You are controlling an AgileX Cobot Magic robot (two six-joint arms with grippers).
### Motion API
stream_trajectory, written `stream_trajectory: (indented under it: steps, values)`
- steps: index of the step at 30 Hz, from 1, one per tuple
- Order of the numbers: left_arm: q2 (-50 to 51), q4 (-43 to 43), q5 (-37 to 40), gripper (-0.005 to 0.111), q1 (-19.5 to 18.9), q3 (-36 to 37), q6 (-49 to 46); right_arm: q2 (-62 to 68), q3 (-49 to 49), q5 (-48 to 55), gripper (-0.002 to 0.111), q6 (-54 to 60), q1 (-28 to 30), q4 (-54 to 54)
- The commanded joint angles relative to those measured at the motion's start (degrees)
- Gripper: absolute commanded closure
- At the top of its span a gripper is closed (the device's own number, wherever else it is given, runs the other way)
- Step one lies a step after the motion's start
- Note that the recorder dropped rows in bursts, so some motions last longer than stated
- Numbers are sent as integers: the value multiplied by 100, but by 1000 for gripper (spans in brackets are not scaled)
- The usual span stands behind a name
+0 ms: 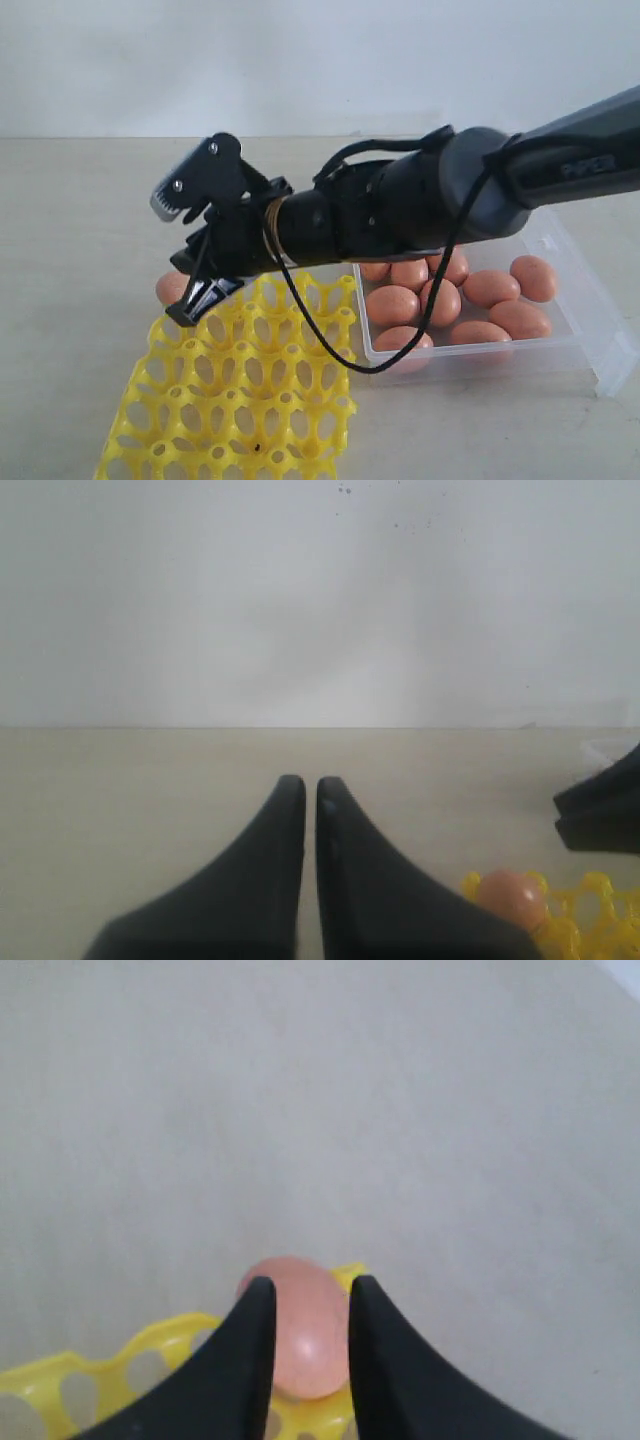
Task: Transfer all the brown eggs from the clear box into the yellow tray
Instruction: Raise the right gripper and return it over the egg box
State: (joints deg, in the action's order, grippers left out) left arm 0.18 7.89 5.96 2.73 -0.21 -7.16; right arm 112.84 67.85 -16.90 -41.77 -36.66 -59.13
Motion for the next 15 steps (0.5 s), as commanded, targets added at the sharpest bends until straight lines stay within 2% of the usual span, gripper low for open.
stream_trajectory:
  steps: [1,4,7,11,13,15]
  values:
    - [-18,2,1,103,-15,21,-17,-595,10,325,94,-35,8,4]
    - [-18,2,1,103,-15,21,-17,-981,10,350,108,103,8,4]
    - [-18,2,1,103,-15,21,-17,-1523,10,589,108,166,8,15]
    - [-18,2,-12,103,-15,21,-17,-2144,-155,1896,108,35,125,37]
    - [-18,2,-12,103,-15,21,-17,-2318,-409,2104,108,8,418,37]
    - [-18,2,-12,103,-15,21,-17,-2435,-699,1970,108,-176,957,37]
